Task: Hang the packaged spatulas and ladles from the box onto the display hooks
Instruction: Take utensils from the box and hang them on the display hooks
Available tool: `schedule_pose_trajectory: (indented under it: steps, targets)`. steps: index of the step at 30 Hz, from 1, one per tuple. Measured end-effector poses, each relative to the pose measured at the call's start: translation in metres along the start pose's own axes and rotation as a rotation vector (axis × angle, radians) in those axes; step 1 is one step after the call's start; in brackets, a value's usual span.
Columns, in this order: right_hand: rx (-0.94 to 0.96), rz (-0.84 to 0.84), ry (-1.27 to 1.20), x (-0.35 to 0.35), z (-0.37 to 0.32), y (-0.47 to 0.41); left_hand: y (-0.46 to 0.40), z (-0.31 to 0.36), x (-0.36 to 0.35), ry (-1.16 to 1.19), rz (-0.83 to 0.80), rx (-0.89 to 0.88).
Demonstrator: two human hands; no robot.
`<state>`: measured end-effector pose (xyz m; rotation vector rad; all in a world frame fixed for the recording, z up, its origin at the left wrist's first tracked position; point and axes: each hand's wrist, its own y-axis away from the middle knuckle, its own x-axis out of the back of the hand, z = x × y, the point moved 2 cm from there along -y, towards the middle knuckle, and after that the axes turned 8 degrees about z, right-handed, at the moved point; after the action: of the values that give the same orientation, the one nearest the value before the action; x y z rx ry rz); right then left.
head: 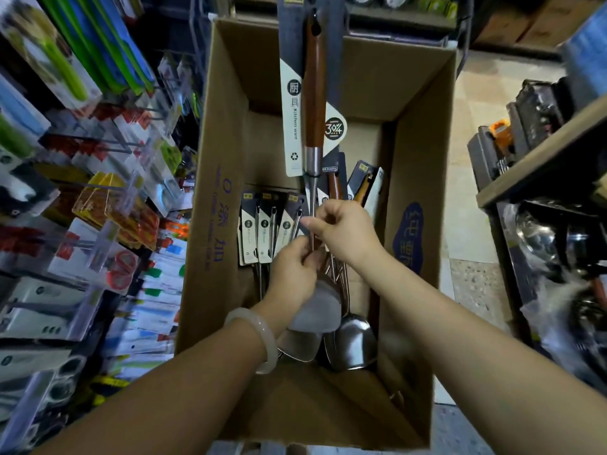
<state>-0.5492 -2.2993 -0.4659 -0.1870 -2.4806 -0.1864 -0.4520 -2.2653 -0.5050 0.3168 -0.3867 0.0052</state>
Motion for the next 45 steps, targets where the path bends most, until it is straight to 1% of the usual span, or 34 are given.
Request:
schedule_pose_trajectory:
  steps: [2,5,6,7,8,10,12,13,14,15,17,20,24,28,29,31,35,38,42,45]
  targets:
    - [-0.002,-0.033,-0.045,-0.001,-0.002,0.000,0.000,-0.002,0.002,0.025,0.020,-0.007]
    - [-0.048,-0.150,-0.167,0.000,0.003,-0.001,0.000,-0.006,0.005,0.052,0.011,0.014]
    - [-0.086,-0.150,-0.217,0.002,0.009,-0.002,-0.001,-0.008,0.006,0.060,0.011,0.019]
    - [-0.140,-0.114,-0.228,0.002,0.020,-0.002,-0.001,-0.010,0.008,0.071,0.009,0.024]
    - [-0.213,-0.063,-0.189,0.002,0.035,-0.002,-0.002,-0.012,0.009,0.079,0.003,0.031]
    - [-0.409,-0.020,0.013,-0.006,0.075,0.004,-0.002,-0.018,0.011,0.093,-0.016,0.048]
    - [-0.602,-0.118,0.153,-0.021,0.115,0.021,-0.002,-0.026,0.011,0.093,-0.039,0.063]
    - [-0.668,-0.194,0.208,-0.030,0.132,0.030,-0.001,-0.029,0.010,0.093,-0.044,0.065]
    - [-0.693,-0.273,0.274,-0.038,0.145,0.038,-0.002,-0.034,0.010,0.094,-0.046,0.068]
    - [-0.688,-0.334,0.343,-0.044,0.156,0.045,-0.002,-0.038,0.010,0.094,-0.045,0.068]
    - [-0.644,-0.373,0.428,-0.051,0.166,0.052,-0.003,-0.044,0.010,0.099,-0.041,0.074]
    - [-0.586,-0.325,0.460,-0.059,0.173,0.053,-0.004,-0.050,0.011,0.120,-0.027,0.092]
    - [-0.555,-0.235,0.382,-0.066,0.175,0.048,-0.006,-0.054,0.015,0.111,-0.016,0.099]
    - [-0.542,-0.214,0.376,-0.064,0.175,0.048,-0.007,-0.055,0.019,0.103,-0.003,0.104]
    - [-0.514,-0.211,0.360,-0.062,0.173,0.049,-0.007,-0.055,0.020,0.101,0.001,0.103]
    - [-0.431,-0.197,0.298,-0.060,0.168,0.052,-0.008,-0.054,0.021,0.091,0.014,0.087]
    - [-0.291,-0.136,0.065,-0.050,0.143,0.052,-0.006,-0.048,0.023,0.115,0.034,0.079]
    - [-0.255,-0.131,-0.073,-0.039,0.119,0.045,-0.003,-0.039,0.026,0.132,0.059,0.077]
    - [-0.273,-0.153,-0.307,-0.027,0.089,0.038,-0.001,-0.027,0.038,0.169,0.139,0.060]
    - [-0.180,-0.177,-0.344,-0.018,0.063,0.030,0.005,-0.014,0.052,0.185,0.194,0.014]
